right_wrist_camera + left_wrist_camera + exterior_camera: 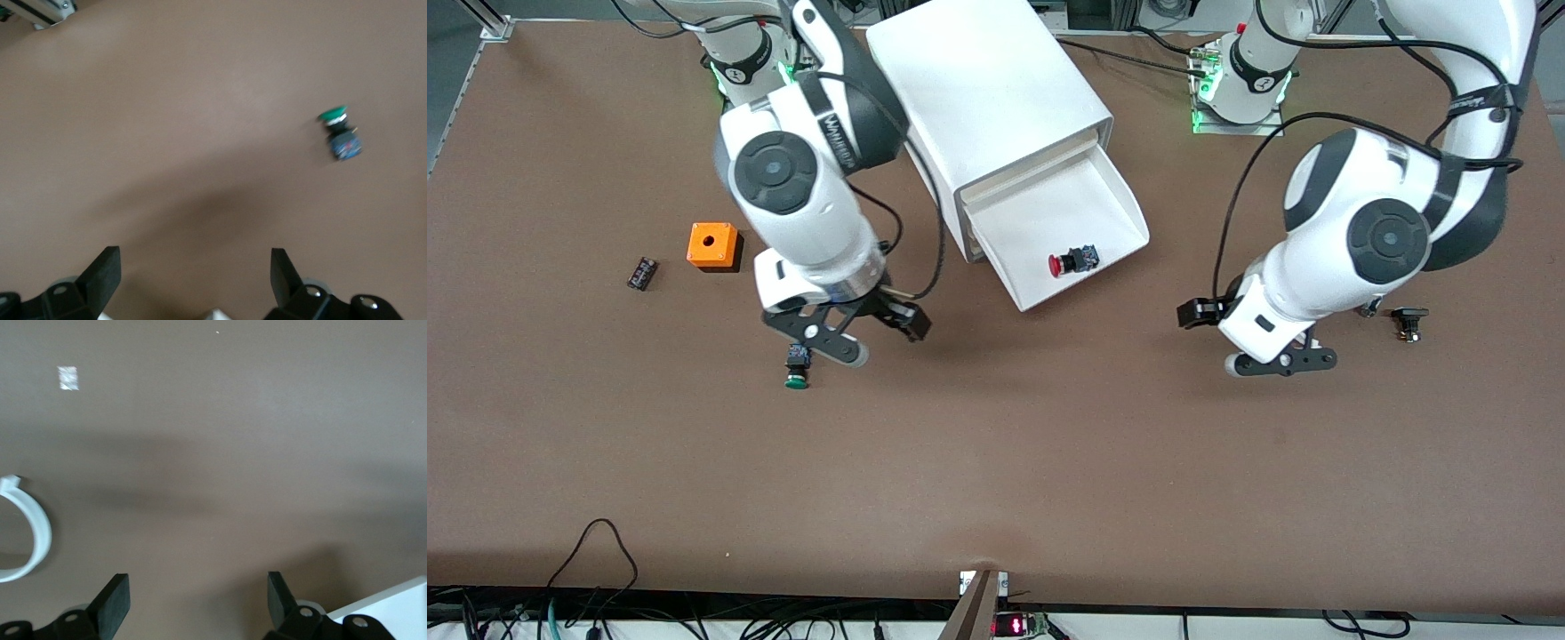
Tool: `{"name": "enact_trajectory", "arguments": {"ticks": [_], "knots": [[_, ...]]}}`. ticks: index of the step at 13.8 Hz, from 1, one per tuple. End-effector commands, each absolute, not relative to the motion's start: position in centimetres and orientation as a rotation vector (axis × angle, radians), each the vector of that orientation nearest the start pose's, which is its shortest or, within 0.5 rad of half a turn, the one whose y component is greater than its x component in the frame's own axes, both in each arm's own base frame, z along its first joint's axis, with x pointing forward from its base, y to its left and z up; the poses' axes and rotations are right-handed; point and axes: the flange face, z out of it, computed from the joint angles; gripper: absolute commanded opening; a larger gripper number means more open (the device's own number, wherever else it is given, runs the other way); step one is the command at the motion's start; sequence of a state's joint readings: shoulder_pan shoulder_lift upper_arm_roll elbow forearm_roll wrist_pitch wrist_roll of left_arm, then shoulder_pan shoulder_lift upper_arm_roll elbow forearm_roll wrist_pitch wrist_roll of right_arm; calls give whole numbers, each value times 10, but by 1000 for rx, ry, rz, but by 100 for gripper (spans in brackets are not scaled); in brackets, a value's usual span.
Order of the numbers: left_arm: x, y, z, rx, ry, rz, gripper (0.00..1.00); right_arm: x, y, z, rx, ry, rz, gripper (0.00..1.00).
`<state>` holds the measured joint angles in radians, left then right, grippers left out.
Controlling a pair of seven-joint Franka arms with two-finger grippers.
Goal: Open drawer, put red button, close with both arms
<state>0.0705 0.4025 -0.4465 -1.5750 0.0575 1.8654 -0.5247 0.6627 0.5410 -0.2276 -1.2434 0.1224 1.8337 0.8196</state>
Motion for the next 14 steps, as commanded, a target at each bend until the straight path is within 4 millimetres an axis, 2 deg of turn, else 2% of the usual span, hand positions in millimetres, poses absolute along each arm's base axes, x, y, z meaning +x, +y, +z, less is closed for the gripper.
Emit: {"name": "enact_trajectory", "arguments": {"ticks": [1, 2, 3, 6, 8, 10, 11, 13, 14], "knots": [[602, -220, 394, -3202, -385, 132, 91, 629, 289, 472, -3092, 382, -43, 99], [593, -229, 381, -3207, -416, 114, 91, 631, 267, 473, -3104, 315, -40, 99], [583, -242, 369, -3210, -428, 102, 91, 632, 243, 479, -3103, 325, -40, 99], [555, -275, 339, -3202, -529, 91, 89, 628, 200, 494, -3099, 333, -38, 99], [546, -286, 329, -3174, -597, 110, 89, 626, 173, 503, -3108, 256, -39, 99], [532, -308, 317, -3160, -655, 135, 88, 617, 145, 513, -3101, 229, -12, 99], [530, -311, 314, -3147, -697, 141, 88, 610, 128, 522, -3090, 236, 10, 100], [520, -319, 307, -3134, -655, 143, 88, 607, 88, 532, -3084, 238, 32, 100], [518, -319, 305, -3126, -680, 147, 88, 605, 76, 536, -3079, 199, 43, 100]]}}
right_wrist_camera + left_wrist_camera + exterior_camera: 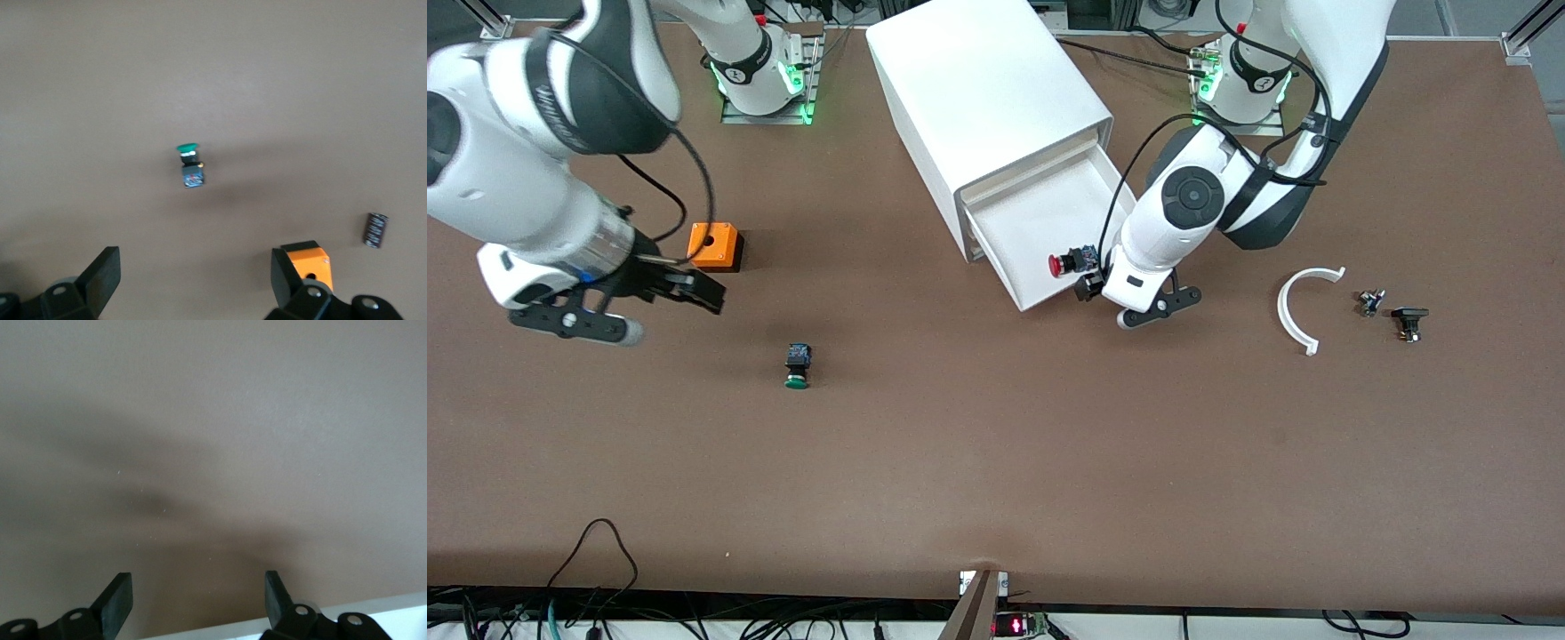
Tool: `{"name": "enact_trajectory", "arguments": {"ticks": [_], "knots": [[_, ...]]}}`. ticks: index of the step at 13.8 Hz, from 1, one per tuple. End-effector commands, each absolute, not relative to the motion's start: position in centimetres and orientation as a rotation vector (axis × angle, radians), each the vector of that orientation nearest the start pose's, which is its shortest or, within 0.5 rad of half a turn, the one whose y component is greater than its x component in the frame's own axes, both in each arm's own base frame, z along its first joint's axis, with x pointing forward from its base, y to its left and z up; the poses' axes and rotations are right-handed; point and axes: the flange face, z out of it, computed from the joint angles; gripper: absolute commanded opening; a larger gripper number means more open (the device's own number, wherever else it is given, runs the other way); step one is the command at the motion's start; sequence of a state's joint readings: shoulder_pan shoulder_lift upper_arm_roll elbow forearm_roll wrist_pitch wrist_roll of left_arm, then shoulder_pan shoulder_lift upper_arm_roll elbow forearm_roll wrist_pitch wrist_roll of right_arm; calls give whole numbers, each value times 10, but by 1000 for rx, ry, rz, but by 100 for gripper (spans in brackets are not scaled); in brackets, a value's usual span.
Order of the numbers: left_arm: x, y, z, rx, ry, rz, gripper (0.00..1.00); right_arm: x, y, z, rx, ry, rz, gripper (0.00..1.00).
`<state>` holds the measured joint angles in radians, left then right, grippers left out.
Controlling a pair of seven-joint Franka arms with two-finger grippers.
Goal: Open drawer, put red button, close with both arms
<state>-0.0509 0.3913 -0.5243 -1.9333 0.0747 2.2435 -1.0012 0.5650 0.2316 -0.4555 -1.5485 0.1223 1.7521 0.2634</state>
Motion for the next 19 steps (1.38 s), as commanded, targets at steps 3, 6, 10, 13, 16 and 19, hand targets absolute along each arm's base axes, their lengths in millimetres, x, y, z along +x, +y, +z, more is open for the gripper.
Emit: {"name": "enact_trajectory", "arguments": {"ticks": [3, 6, 10, 13, 16, 19], "knots": [[507, -328, 300, -3112, -686, 164, 88, 596, 60, 549, -3098, 169, 50, 100], [490, -343, 297, -3082, -735, 177, 88, 587, 46, 560, -3099, 181, 29, 100], [469, -365, 297, -3088, -671, 201, 88, 574, 44, 569, -3177, 152, -2, 100], [455, -378, 299, -3099, -623, 221, 89, 568, 43, 575, -3185, 127, 44, 100], [441, -391, 301, -3096, -578, 258, 96, 561, 44, 596, -3167, 118, -10, 100], [426, -402, 303, -3083, -538, 301, 98, 569, 42, 602, -3158, 124, -26, 100]]}}
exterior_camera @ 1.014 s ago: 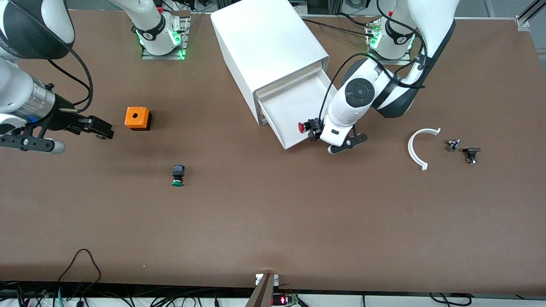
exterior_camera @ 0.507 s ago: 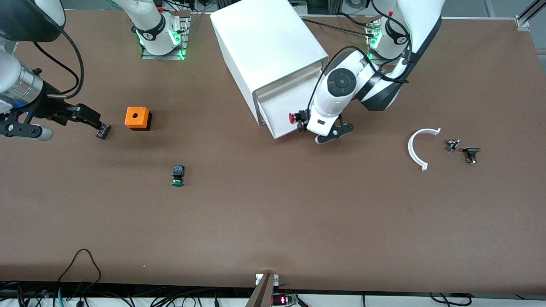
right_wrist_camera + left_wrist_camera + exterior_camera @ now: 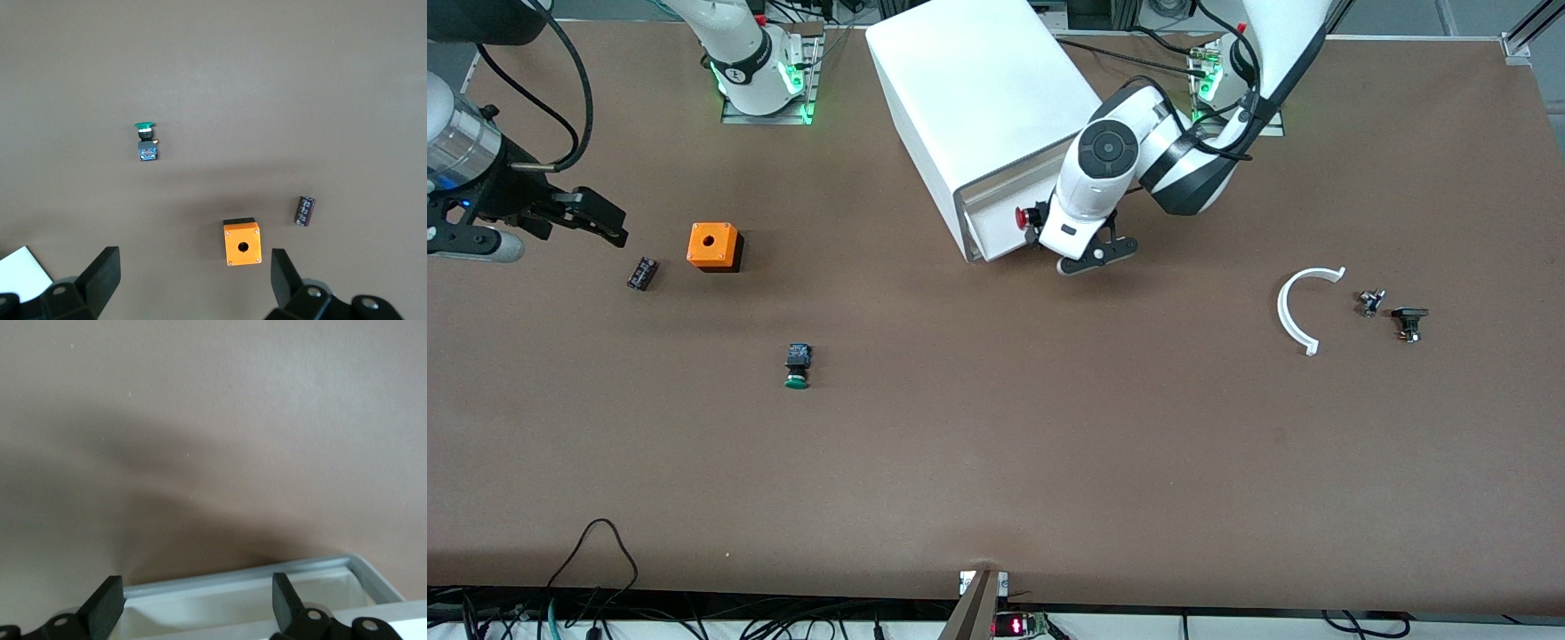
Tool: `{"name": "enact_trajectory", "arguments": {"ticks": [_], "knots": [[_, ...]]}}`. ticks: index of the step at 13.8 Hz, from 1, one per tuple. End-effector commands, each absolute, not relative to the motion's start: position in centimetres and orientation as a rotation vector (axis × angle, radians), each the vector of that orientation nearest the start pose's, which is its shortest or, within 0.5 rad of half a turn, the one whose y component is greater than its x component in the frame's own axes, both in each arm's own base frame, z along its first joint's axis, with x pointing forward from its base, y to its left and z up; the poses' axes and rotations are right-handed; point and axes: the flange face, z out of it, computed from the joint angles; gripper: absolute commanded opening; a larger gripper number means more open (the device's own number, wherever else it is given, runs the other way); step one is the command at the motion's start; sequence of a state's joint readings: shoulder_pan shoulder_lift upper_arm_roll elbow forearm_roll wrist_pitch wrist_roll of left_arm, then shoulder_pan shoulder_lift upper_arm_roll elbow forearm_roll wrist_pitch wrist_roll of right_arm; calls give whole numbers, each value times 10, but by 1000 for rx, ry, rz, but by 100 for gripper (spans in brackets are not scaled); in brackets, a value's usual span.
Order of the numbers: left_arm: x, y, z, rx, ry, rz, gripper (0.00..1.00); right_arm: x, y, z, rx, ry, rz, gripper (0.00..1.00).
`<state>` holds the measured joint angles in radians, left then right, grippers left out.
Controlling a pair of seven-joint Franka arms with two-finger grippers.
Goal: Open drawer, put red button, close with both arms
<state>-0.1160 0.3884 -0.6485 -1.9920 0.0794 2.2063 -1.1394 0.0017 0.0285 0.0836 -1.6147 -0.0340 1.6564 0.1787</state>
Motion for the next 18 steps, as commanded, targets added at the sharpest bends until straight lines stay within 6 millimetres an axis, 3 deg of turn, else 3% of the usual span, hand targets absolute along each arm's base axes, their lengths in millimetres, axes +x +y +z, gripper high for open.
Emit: {"name": "enact_trajectory", "arguments": {"ticks": [1, 5, 13, 16, 18], "knots": [[420, -407, 304, -3071, -545, 313, 98, 567, 42, 604, -3159, 124, -16, 100], [401, -425, 308, -3067, -563, 324, 98, 567, 46, 602, -3121, 121, 10, 100], [384, -438, 308, -3054, -542, 354, 99, 570, 38, 605, -3121, 45, -22, 100], [391, -432, 314, -3036, -534, 362, 99, 567, 37, 609, -3121, 47, -17, 100], [411, -426, 334, -3030, -554, 349, 99, 567, 30, 608, -3122, 11, -15, 100]]}}
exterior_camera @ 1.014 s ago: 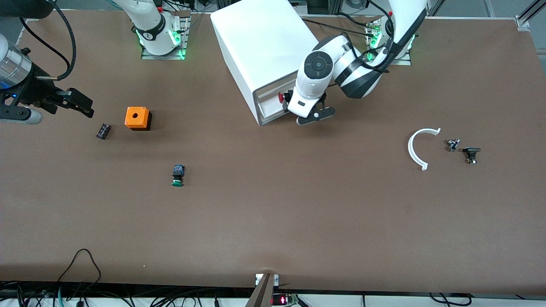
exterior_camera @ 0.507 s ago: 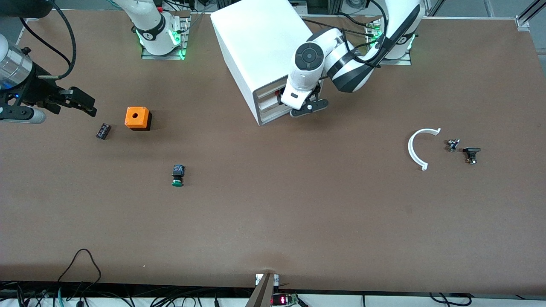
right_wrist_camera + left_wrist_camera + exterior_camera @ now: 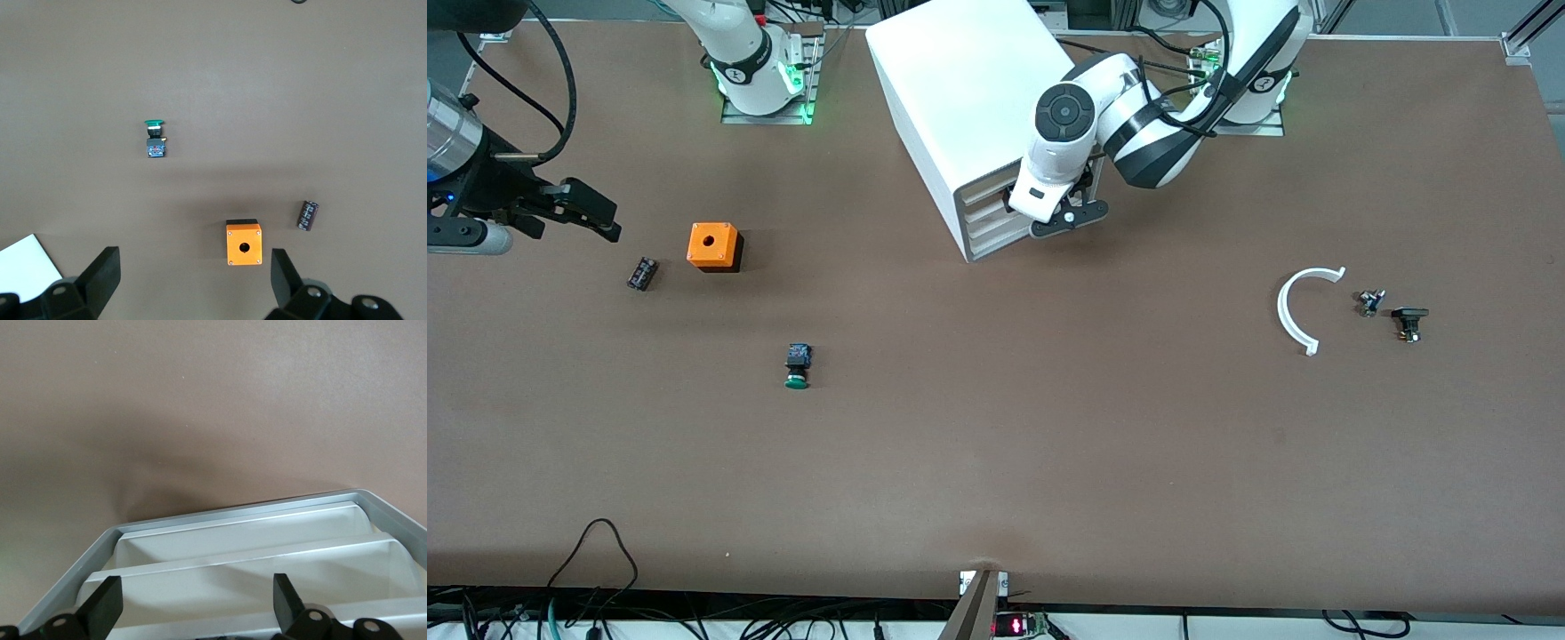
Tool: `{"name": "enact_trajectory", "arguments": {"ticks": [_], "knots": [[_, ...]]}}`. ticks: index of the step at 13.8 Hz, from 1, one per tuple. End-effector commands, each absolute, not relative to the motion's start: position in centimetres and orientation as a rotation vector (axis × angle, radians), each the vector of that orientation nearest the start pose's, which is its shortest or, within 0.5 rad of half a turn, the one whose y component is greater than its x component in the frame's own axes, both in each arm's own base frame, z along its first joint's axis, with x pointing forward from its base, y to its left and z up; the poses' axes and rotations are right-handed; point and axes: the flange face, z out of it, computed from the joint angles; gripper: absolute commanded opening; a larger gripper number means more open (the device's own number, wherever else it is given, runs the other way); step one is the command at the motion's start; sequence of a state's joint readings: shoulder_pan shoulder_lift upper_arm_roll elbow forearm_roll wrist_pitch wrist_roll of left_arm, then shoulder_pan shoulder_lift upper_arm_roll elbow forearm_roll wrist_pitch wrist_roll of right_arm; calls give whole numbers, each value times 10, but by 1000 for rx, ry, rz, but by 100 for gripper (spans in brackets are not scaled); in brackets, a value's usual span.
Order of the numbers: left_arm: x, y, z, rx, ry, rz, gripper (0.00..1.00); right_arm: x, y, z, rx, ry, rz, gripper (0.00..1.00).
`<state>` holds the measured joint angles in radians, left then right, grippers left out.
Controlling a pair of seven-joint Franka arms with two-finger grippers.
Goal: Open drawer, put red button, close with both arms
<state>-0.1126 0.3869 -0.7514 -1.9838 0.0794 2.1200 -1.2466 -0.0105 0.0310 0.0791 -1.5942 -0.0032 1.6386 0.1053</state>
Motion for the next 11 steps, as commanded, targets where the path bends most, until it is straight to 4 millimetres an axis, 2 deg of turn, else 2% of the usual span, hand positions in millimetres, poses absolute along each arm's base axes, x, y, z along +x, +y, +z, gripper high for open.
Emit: {"name": "enact_trajectory", "arguments": {"ticks": [1, 7, 11], "knots": [[425, -422, 351, -3033, -533, 350, 99, 567, 30, 609, -3122, 1, -22, 100], [515, -346, 446, -3074, -288, 371, 99, 568, 29, 609, -3123, 4, -27, 100], [561, -269, 502, -3115, -141, 387, 99, 568, 29, 607, -3123, -1, -16, 100]]}}
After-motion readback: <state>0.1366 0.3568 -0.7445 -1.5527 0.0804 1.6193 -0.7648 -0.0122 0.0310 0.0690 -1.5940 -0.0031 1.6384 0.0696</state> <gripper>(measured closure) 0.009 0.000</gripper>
